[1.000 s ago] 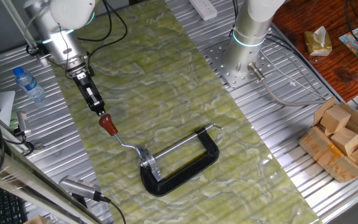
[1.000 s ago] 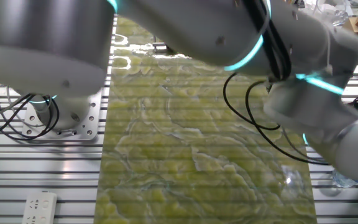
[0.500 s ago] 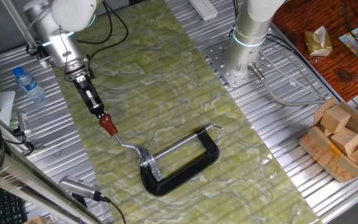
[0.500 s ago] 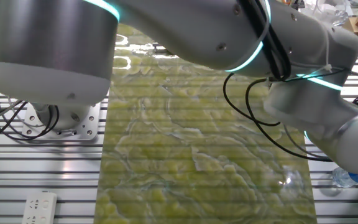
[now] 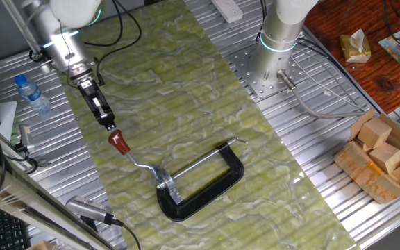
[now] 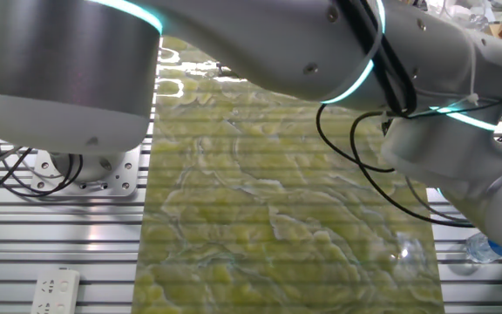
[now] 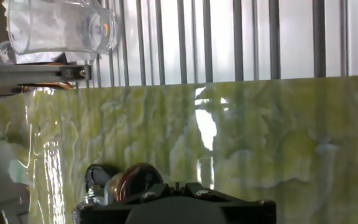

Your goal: Pull up the lever

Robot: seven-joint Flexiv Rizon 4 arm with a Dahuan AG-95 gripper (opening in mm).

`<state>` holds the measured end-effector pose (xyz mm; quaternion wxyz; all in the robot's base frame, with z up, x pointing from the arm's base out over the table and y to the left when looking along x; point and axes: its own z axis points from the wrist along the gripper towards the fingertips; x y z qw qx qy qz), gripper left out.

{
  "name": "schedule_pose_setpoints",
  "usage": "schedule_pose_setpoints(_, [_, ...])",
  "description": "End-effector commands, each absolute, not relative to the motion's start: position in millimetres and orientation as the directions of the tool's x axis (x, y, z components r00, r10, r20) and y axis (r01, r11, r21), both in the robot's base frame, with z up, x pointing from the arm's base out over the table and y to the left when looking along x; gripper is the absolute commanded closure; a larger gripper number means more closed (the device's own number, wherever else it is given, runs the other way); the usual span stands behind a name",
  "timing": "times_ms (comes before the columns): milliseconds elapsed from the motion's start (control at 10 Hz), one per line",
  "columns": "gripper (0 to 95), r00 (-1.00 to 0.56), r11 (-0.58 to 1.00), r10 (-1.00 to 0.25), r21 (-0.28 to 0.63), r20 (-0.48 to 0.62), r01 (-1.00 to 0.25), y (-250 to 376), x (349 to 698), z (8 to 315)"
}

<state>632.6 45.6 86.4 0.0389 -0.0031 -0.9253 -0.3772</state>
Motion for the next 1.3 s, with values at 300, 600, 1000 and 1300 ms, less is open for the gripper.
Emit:
schedule_pose_setpoints(300, [95.0, -0.993, 0.755, -0.119, 0.650, -0.003, -0.092, 43, 634, 75])
schedule_pose_setpoints(600, [95.0, -0.989, 0.776, -0.150, 0.618, -0.016, -0.128, 47, 642, 78])
schedule_pose_setpoints(1000, [95.0, -0.996, 0.755, -0.078, 0.655, 0.041, -0.032, 53, 649, 87])
schedule_pose_setpoints(1300, [95.0, -0.994, 0.765, -0.103, 0.641, 0.026, -0.063, 54, 649, 88])
